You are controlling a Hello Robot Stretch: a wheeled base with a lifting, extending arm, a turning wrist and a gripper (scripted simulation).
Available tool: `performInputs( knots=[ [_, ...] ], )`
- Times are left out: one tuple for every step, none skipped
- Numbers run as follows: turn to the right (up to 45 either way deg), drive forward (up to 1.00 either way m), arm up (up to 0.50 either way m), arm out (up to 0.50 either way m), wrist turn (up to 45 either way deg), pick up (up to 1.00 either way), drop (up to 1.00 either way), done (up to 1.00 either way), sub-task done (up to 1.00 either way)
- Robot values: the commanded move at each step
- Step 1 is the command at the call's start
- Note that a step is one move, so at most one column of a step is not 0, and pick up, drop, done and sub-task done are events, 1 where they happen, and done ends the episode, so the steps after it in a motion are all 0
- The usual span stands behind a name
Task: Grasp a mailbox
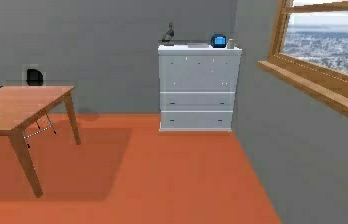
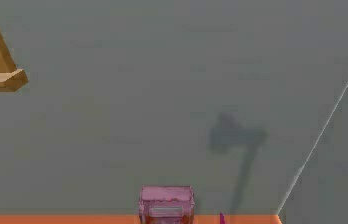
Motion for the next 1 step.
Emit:
performInputs(
  knots=[
    [0.0, 0.00, 0.08, 0.00, 0.0, 0.00, 0.00, 0.00, 0.00]
  ],
)
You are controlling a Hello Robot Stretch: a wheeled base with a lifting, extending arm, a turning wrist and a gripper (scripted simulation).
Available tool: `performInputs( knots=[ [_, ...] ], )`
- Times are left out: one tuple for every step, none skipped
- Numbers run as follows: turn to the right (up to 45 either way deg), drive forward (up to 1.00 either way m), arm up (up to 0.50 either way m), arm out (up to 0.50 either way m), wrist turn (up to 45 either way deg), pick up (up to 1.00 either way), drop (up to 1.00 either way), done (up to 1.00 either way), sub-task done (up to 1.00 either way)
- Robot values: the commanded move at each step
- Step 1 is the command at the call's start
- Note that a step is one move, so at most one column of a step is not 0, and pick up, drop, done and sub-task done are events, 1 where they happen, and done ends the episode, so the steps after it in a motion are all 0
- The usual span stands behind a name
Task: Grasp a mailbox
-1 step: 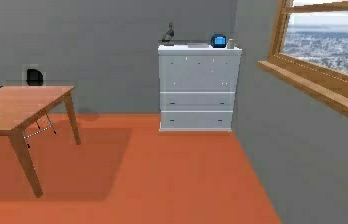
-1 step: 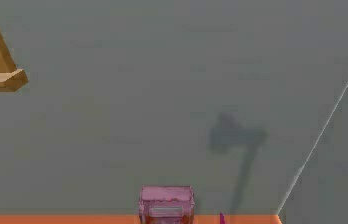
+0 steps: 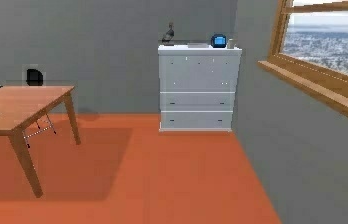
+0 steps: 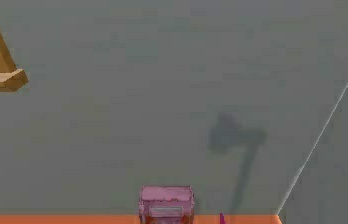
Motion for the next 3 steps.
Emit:
performInputs(
  knots=[
    [0.0, 0.00, 0.00, 0.30, 0.0, 0.00, 0.00, 0.00, 0.00],
    [0.0, 0.00, 0.00, 0.00, 45.0, 0.00, 0.00, 0.00, 0.00],
    [0.0, 0.00, 0.00, 0.00, 45.0, 0.00, 0.00, 0.00, 0.00]
  ],
)
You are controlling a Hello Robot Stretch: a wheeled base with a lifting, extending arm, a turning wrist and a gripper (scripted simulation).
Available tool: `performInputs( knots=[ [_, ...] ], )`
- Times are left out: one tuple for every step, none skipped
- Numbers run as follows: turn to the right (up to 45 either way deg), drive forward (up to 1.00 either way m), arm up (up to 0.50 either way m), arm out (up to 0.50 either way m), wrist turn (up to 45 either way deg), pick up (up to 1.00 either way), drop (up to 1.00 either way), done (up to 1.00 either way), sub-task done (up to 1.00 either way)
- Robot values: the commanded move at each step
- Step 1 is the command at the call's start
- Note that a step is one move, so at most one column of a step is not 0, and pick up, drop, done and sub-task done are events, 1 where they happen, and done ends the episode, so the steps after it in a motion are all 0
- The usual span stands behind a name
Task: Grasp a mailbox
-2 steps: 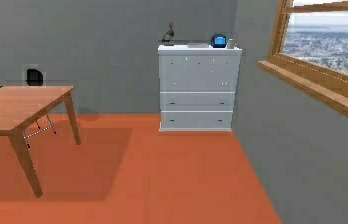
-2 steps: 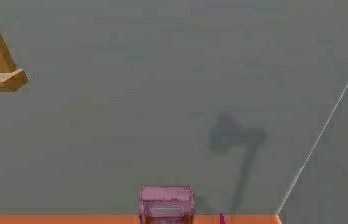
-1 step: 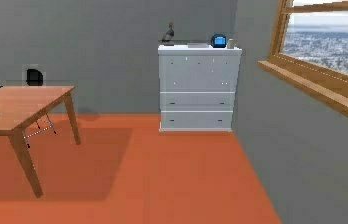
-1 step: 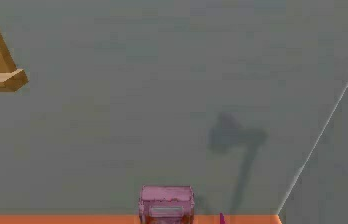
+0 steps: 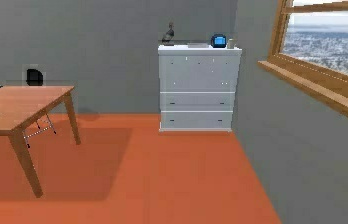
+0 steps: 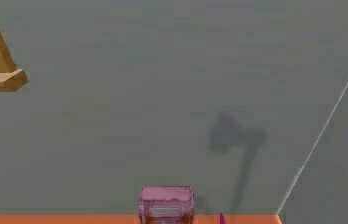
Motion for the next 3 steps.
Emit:
performInputs(
  knots=[
    [0.0, 0.00, 0.00, 0.00, 45.0, 0.00, 0.00, 0.00, 0.00],
    [0.0, 0.00, 0.00, 0.00, 36.0, 0.00, 0.00, 0.00, 0.00],
    [0.0, 0.00, 0.00, 0.00, 0.0, 1.00, 0.00, 0.00, 0.00]
  ],
)
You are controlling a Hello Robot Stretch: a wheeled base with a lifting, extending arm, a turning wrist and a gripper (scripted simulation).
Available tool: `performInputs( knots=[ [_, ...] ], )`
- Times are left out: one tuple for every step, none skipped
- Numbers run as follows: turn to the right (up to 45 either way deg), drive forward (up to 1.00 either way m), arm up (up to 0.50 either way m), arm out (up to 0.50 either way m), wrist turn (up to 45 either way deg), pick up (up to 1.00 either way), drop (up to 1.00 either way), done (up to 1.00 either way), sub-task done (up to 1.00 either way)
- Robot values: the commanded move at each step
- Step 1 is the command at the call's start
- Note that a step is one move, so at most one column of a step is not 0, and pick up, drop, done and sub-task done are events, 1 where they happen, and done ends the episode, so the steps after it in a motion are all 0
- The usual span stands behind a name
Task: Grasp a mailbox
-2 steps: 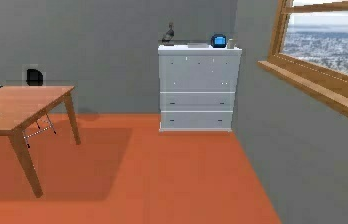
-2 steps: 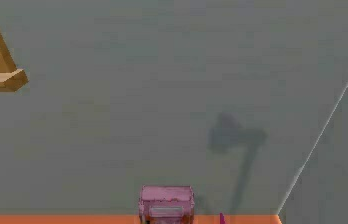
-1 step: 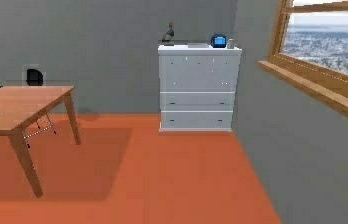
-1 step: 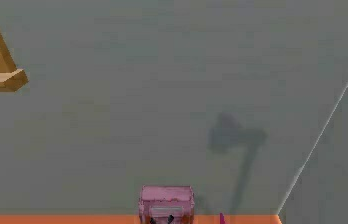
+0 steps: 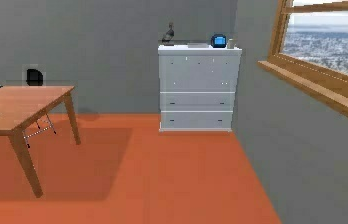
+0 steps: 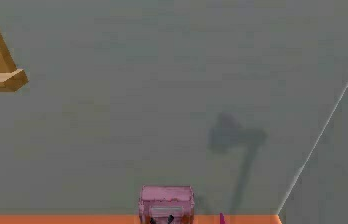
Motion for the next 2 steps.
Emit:
performInputs(
  knots=[
    [0.0, 0.00, 0.10, 0.00, 0.0, 0.00, 0.00, 0.00, 0.00],
    [0.0, 0.00, 0.00, 0.00, 0.0, 0.00, 0.00, 1.00, 0.00]
  ],
)
